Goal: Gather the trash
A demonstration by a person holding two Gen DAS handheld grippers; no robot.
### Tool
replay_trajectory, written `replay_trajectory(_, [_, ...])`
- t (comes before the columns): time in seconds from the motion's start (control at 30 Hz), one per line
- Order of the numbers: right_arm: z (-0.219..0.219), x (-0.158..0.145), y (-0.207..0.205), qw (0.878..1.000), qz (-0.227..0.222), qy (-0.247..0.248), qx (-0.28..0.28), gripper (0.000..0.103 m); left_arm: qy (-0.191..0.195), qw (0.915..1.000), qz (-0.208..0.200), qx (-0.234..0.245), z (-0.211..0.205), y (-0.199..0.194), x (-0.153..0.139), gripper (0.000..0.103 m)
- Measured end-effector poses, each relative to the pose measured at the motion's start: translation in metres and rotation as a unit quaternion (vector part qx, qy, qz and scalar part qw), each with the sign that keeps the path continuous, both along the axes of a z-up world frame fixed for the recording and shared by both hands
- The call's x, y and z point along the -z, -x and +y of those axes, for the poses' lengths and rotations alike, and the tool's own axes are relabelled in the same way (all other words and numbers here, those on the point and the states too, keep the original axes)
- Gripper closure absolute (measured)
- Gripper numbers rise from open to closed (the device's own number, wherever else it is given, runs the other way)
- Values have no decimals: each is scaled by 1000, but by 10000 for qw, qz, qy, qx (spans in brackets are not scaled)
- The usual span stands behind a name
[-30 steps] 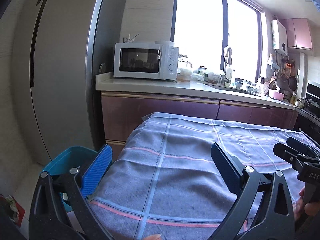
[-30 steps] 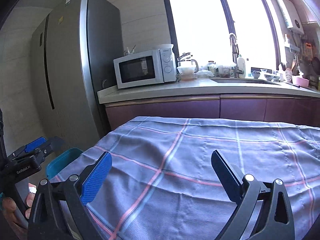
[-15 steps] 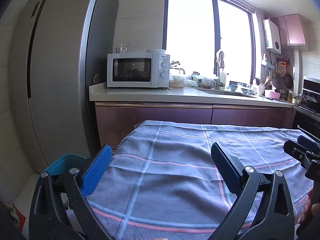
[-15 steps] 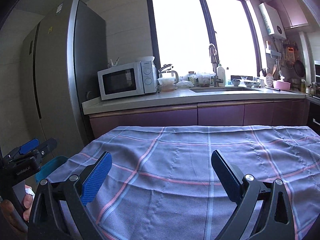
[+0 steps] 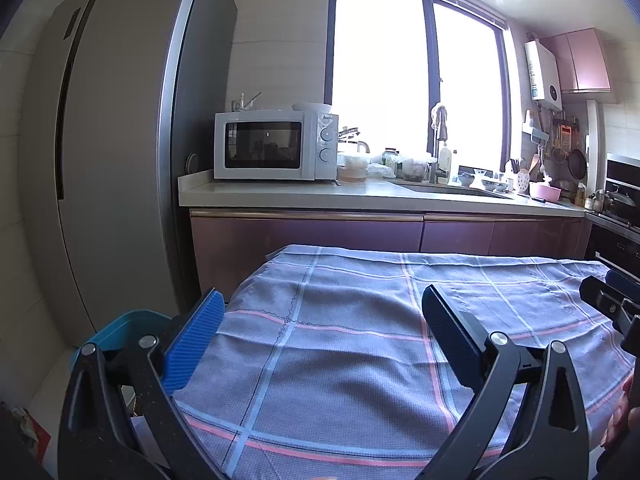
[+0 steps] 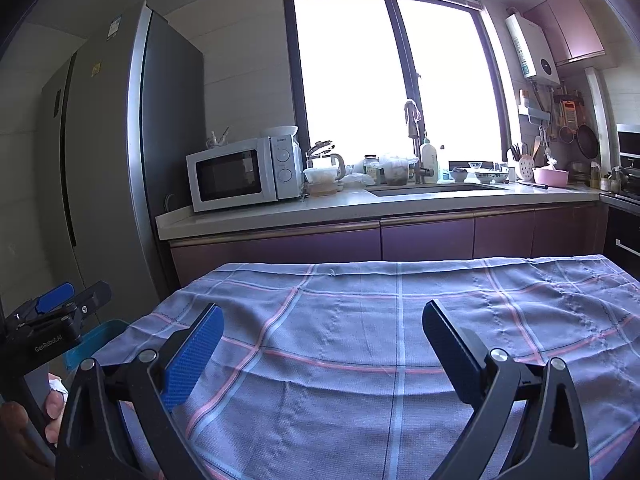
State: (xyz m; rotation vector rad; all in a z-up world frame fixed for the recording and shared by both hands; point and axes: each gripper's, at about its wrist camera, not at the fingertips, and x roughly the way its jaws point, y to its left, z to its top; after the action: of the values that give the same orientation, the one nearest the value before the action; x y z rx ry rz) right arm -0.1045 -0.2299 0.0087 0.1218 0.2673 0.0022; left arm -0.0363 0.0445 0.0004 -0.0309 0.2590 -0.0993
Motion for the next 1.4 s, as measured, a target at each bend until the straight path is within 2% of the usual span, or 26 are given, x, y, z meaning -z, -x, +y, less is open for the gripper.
replay_trajectory(1.4, [-13,-7,8,9999,-67,-27,113,7,-179,9997,-194,-13,-10,9,-2,6])
